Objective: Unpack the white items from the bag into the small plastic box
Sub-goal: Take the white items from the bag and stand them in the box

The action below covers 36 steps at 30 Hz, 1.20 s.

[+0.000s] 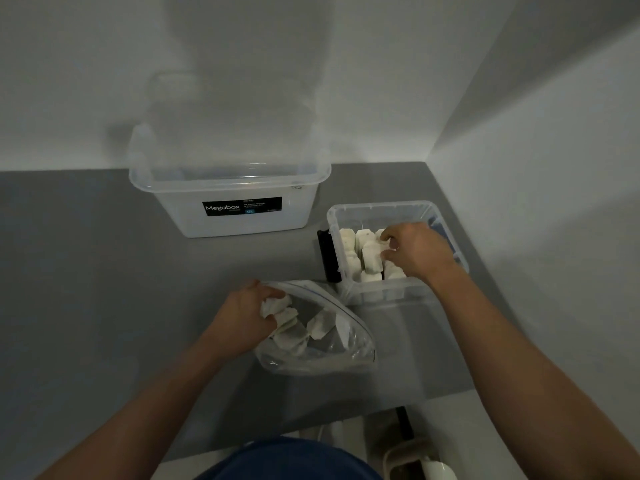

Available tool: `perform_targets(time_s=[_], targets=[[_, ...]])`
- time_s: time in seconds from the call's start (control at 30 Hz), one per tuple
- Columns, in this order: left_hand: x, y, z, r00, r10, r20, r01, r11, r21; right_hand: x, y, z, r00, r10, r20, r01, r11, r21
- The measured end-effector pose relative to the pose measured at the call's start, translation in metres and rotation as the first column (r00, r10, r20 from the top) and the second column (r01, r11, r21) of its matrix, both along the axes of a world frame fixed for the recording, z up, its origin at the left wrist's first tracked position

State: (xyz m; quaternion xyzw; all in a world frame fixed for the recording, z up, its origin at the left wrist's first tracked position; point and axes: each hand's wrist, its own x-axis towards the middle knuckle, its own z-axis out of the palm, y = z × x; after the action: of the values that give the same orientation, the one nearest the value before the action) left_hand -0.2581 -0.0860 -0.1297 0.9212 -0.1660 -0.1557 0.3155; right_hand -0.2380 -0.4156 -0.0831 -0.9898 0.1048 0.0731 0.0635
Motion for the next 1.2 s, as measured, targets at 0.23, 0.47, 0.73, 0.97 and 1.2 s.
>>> perform_targets(time_s=[0.23, 0.47, 0.73, 0.97, 1.2], targets=[[-0.001, 0.006, 0.007, 0.996, -0.093, 0.002, 0.093, 0.995, 0.020, -0.077, 0.085, 0.050, 0.890, -0.180, 0.420, -0.067, 0.857, 0.511], [-0.006, 0.014, 0.008, 0.981, -0.174, 0.081, 0.172, 0.985, 0.024, -0.106, 0.153, -0.019, 0.984, 0.058, 0.169, -0.134, 0.866, 0.482], [0.001, 0.014, -0.021, 0.902, -0.404, 0.154, 0.392, 0.914, 0.101, -0.099, 0.158, -0.075, 0.999, 0.039, -0.004, -0.038, 0.988, 0.150], [0.010, 0.015, -0.035, 0.879, -0.462, 0.120, 0.437, 0.880, 0.186, -0.093, 0.166, -0.082, 0.999, 0.032, -0.024, -0.033, 0.999, -0.031], [0.010, 0.012, -0.014, 0.853, -0.506, 0.127, 0.482, 0.858, 0.180, -0.102, 0.165, -0.074, 0.987, 0.037, 0.158, -0.044, 0.998, 0.041]])
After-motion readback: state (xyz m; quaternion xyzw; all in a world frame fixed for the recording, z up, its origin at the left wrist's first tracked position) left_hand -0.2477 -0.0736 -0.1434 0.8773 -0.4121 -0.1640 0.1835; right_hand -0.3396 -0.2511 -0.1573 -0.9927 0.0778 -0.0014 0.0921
